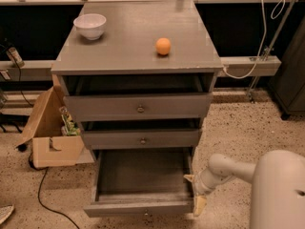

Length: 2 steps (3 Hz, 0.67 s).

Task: Open bottom drawer

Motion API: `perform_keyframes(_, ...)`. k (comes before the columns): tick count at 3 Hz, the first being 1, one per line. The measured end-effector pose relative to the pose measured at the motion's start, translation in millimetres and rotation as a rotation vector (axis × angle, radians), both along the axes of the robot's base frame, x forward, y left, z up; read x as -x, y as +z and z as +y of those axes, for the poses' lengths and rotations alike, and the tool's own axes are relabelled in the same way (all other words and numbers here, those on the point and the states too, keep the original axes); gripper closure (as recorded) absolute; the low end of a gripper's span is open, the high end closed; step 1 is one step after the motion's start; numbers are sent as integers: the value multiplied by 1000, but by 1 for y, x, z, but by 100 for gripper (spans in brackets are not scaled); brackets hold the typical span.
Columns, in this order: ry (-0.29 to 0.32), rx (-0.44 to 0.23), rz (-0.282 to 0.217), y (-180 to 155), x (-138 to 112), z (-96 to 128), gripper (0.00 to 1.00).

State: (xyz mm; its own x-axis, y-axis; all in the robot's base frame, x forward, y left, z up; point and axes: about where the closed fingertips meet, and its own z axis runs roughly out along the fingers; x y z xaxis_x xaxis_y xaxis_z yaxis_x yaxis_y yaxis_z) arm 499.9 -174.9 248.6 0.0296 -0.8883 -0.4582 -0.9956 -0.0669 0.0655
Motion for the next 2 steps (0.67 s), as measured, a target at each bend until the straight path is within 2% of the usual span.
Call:
perform_keyframes(1,-34,-57,-97,80,-12,-56,0)
perform_keyframes(2,-80,-86,-160,122,-28,-102,0)
